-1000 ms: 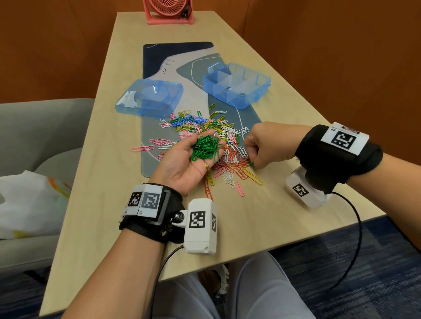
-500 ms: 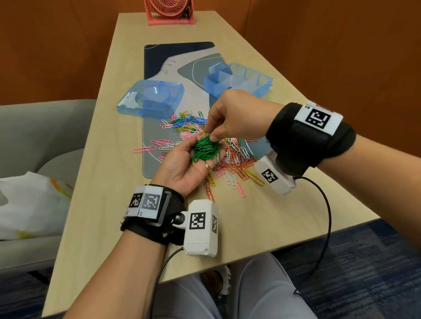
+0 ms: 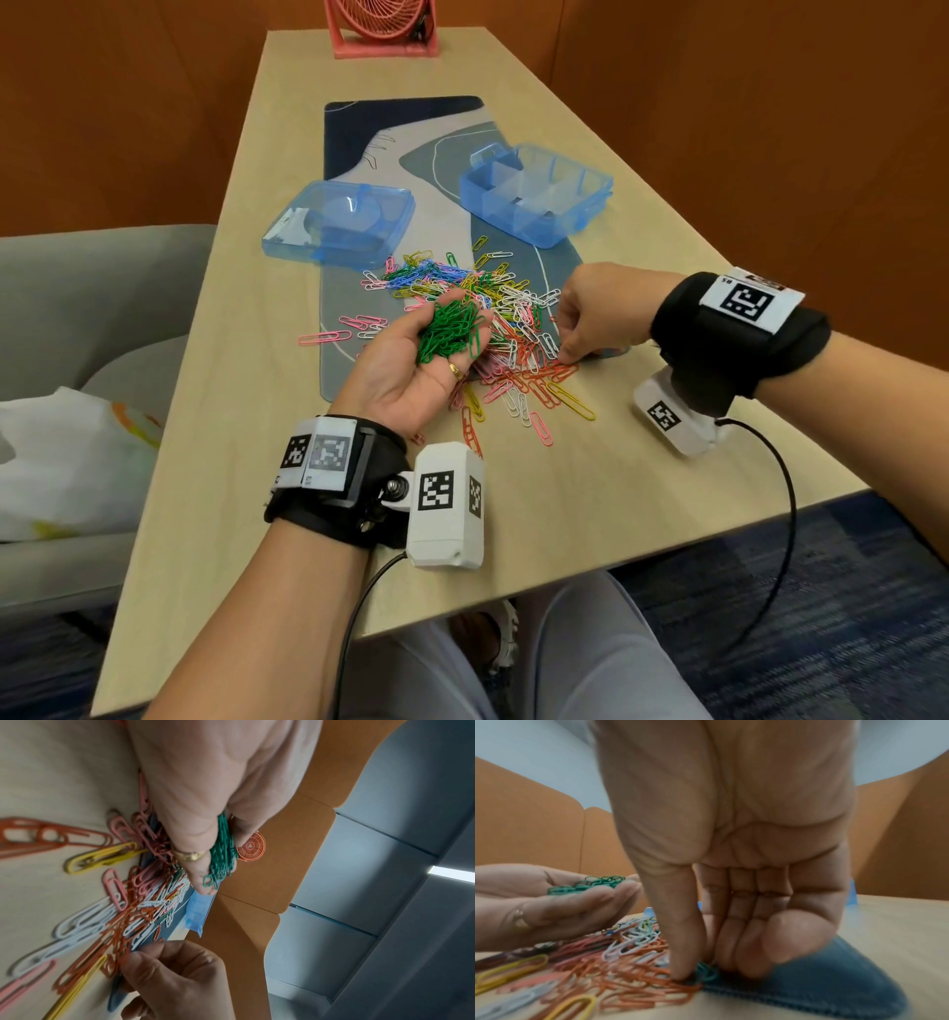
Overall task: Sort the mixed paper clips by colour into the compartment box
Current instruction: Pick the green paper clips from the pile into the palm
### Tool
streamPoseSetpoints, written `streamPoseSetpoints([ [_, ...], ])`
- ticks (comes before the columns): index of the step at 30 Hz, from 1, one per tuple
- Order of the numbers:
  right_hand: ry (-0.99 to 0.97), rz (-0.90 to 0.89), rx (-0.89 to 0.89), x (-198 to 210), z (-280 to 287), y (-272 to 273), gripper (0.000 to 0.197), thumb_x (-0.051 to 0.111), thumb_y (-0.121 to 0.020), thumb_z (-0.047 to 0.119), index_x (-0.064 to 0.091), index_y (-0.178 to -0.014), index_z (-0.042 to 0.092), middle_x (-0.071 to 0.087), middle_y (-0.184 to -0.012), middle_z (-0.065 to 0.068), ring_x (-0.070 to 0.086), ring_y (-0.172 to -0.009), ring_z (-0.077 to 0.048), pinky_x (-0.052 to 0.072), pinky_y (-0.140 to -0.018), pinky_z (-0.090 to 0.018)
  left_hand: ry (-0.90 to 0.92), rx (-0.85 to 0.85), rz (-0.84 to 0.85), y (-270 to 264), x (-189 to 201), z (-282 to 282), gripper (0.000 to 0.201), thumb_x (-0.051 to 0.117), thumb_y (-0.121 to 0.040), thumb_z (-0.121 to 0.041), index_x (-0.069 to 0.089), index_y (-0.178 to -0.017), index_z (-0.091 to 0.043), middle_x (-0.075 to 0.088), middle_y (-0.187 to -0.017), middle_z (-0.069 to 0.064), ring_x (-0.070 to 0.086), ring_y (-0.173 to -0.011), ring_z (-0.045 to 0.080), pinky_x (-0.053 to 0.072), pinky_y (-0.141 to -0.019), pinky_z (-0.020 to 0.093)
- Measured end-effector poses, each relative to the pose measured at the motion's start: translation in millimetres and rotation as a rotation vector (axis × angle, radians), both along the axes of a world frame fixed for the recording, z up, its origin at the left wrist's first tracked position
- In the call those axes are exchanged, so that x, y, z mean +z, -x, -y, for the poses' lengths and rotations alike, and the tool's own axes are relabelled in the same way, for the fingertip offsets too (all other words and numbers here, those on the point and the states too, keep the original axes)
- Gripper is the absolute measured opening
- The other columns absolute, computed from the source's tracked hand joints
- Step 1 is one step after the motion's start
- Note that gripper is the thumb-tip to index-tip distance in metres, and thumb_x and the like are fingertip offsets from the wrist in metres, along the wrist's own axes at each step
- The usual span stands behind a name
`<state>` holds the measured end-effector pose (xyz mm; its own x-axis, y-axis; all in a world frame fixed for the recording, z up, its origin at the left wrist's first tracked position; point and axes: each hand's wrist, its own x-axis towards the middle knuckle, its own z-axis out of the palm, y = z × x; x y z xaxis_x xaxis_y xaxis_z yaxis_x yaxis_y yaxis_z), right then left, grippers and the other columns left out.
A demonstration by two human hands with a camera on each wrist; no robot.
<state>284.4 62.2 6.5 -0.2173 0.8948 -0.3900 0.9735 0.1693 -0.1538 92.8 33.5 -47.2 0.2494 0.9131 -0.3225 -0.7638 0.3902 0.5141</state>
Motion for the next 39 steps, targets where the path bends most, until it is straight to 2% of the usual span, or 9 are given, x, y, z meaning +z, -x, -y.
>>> streamPoseSetpoints([
  [6,-0.020,-0.045,-0.024,-3,0,-1,0.017,0.066,-0.078,0.011,0.060,-0.063,0.017,0.056,-0.051,0.005,0.048,-0.048,-0.011,0.040,-0.052,-0.021,0.000,0.013,-0.019,0,-1,-1,0.034,0.031,-0.102,-0.016,0.059,-0.097,0.002,0.067,-0.085,0.023,0.070,-0.071,0.030,0.057,-0.070,0.038],
  [9,0.025,-0.076,-0.033,-2,1,-3,0.005,0.069,-0.078,0.009,0.066,-0.078,0.013,0.060,-0.059,0.004,0.049,-0.049,-0.007,0.039,-0.051,-0.018,0.005,0.016,-0.025,0,0,-1,0.034,0.031,-0.102,-0.015,0.059,-0.097,0.003,0.068,-0.083,0.022,0.070,-0.072,0.030,0.057,-0.070,0.037],
  [11,0.032,-0.087,-0.038,1,0,-5,0.006,0.070,-0.079,0.010,0.067,-0.083,0.013,0.062,-0.066,0.003,0.051,-0.054,-0.007,0.039,-0.053,-0.018,0.010,0.018,-0.029,0,0,0,0.032,0.031,-0.102,-0.014,0.059,-0.099,0.002,0.065,-0.090,0.023,0.068,-0.078,0.030,0.057,-0.070,0.037],
  [16,-0.061,-0.052,-0.074,11,-11,-4,0.015,0.060,-0.085,0.017,0.062,-0.071,0.014,0.059,-0.066,-0.001,0.048,-0.057,-0.013,0.037,-0.053,-0.023,0.014,0.004,-0.041,-2,2,1,0.033,0.031,-0.102,-0.014,0.059,-0.098,0.001,0.061,-0.097,0.023,0.062,-0.089,0.030,0.057,-0.070,0.035],
  [20,-0.149,-0.084,-0.136,5,-25,6,0.013,0.059,-0.083,0.013,0.067,-0.077,0.006,0.062,-0.072,-0.008,0.053,-0.065,-0.021,0.044,-0.060,-0.025,0.020,0.001,-0.044,-1,2,1,0.031,0.031,-0.102,-0.014,0.058,-0.097,0.000,0.061,-0.096,0.022,0.062,-0.089,0.029,0.056,-0.073,0.034],
  [25,-0.069,-0.153,-0.188,-7,-33,15,0.015,0.069,-0.083,0.015,0.071,-0.089,0.002,0.073,-0.081,-0.011,0.064,-0.066,-0.019,0.056,-0.069,-0.029,0.021,0.006,-0.037,0,1,0,0.033,0.031,-0.102,-0.015,0.059,-0.096,0.001,0.067,-0.086,0.021,0.066,-0.082,0.029,0.057,-0.072,0.035],
  [29,-0.068,-0.133,-0.191,-8,-35,14,0.018,0.071,-0.080,0.015,0.072,-0.090,0.000,0.073,-0.083,-0.014,0.061,-0.066,-0.020,0.056,-0.072,-0.033,0.020,0.005,-0.034,-1,0,0,0.034,0.031,-0.102,-0.014,0.060,-0.096,0.001,0.068,-0.081,0.021,0.066,-0.080,0.028,0.056,-0.072,0.036],
  [35,-0.066,-0.113,-0.159,-7,-31,14,0.019,0.066,-0.080,0.022,0.070,-0.086,0.004,0.067,-0.077,-0.009,0.059,-0.070,-0.020,0.054,-0.072,-0.033,0.022,0.005,-0.036,-1,1,0,0.034,0.031,-0.102,-0.015,0.060,-0.095,0.001,0.068,-0.081,0.020,0.066,-0.082,0.028,0.057,-0.071,0.035],
  [39,-0.011,-0.225,-0.215,0,-31,8,0.006,0.062,-0.081,0.011,0.065,-0.075,0.009,0.068,-0.067,-0.006,0.061,-0.059,-0.014,0.054,-0.061,-0.027,0.027,0.010,-0.044,-2,3,1,0.032,0.031,-0.102,-0.014,0.059,-0.096,0.001,0.063,-0.088,0.021,0.062,-0.086,0.029,0.055,-0.075,0.038],
])
